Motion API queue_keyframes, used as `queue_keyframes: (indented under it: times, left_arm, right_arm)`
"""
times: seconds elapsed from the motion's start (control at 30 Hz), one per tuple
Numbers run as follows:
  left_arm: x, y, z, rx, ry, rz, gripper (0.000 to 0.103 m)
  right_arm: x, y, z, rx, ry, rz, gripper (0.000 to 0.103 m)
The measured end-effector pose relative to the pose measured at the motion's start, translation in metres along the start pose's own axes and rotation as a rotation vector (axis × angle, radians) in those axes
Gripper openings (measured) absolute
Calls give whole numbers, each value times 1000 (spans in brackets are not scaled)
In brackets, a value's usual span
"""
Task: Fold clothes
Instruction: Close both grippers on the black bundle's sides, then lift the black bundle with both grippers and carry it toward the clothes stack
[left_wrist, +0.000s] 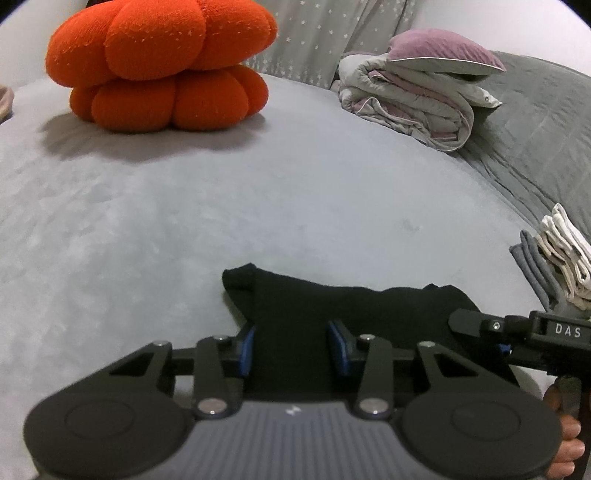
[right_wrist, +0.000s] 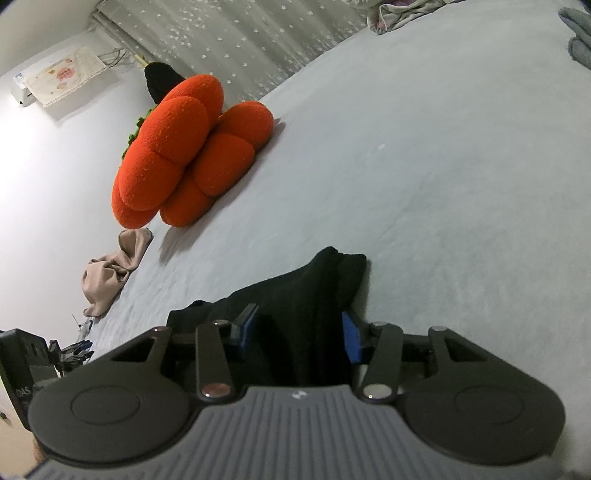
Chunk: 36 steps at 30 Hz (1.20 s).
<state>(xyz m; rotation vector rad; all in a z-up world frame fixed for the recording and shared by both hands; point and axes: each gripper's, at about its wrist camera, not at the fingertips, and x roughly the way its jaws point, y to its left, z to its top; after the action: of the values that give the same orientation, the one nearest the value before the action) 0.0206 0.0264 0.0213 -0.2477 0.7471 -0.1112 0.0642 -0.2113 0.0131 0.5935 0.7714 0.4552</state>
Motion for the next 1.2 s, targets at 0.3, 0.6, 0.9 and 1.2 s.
queue_keyframes:
  times: [0.3,0.6,0.9,1.2]
  left_arm:
    - [-1,-3,-3,27,-7,16,40]
    - [-9,-9,-2,69,-40,42,18]
    - [-15,-7,1,60,-59,27,11]
    - [-12,-4,2,34,-45,-14,14]
  right_arm:
    - [4,13,-4,-82,-8,-33,41]
    - [3,29,-8,-206,-33,-92,23]
    - [-8,48,-8,-325,-105,-141,17]
    - [-11,44,-2,-310,-103,-172,16]
